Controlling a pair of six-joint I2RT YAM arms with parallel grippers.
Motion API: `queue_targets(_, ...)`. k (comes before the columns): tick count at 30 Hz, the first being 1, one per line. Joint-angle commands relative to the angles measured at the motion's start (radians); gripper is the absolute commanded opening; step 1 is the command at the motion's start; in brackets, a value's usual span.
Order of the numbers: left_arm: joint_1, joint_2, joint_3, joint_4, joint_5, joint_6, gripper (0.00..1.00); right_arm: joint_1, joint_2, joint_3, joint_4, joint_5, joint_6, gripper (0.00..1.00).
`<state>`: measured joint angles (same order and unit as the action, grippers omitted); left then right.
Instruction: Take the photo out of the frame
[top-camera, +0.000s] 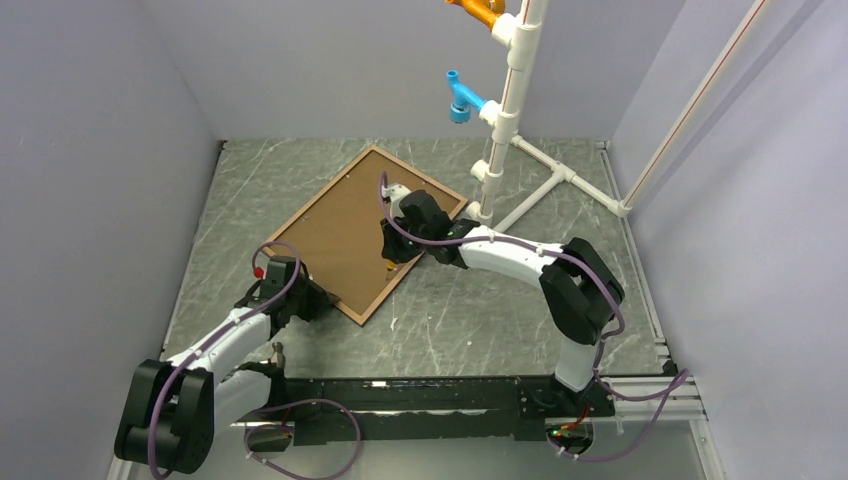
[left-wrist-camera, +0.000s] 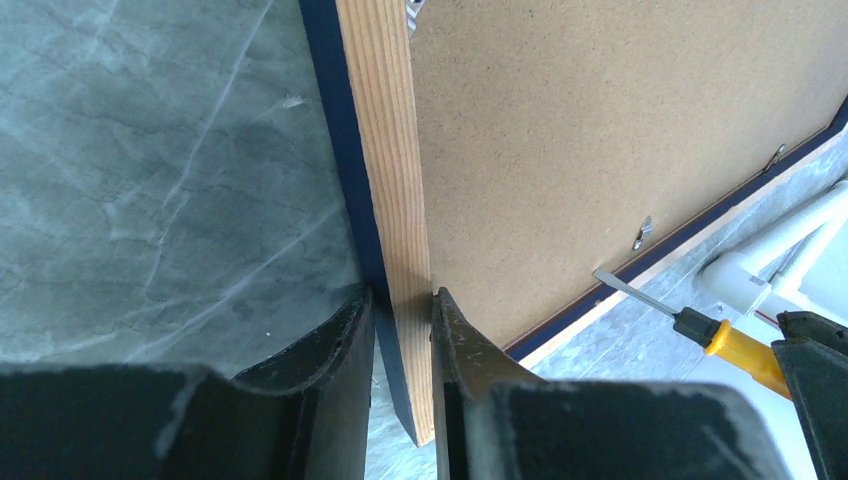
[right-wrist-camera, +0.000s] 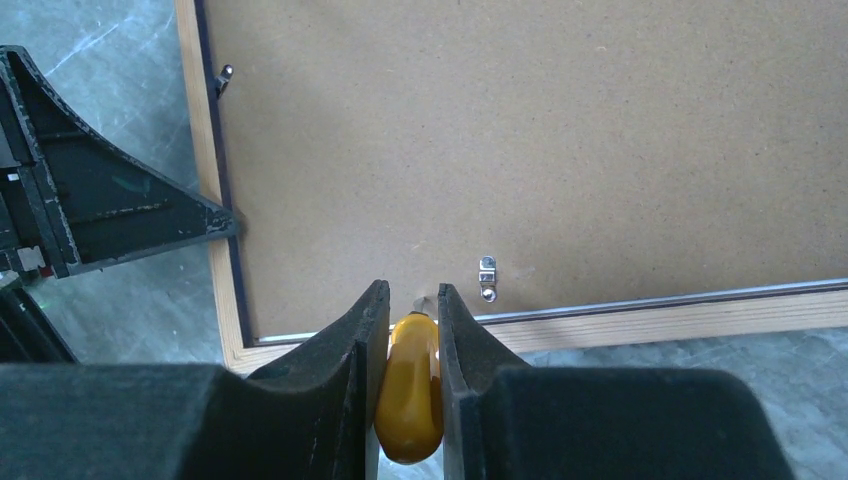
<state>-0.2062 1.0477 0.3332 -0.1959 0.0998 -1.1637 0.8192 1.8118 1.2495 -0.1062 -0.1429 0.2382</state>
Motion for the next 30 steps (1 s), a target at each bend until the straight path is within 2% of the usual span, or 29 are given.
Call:
queue_targets(1,-0.002,-0.012,-0.015,-0.064,-0.013,0.022,0.0,0.0,-0.03,0.004,0.019,0.01,0.019,0.0)
queue_targets(7,-0.001,-0.023,-0.019,-0.065,-0.016,0.019,0.0,-0.011,-0.066,0.02,-0.005,0.043,-0.004,0.0)
queue_targets(13,-0.001,-0.014,-0.012,-0.074,-0.011,0.03,0.0,-0.076,-0.063,0.024,-0.011,0.057,-0.027,0.0)
queue_targets(18,-0.001,-0.021,-0.015,-0.075,-0.011,0.031,0.0,-0.107,-0.029,0.037,-0.003,0.043,-0.045,0.0)
queue_targets(30,-0.001,-0.018,-0.017,-0.072,-0.006,0.028,0.0,-0.094,0.019,0.043,0.039,-0.039,-0.012,0.0)
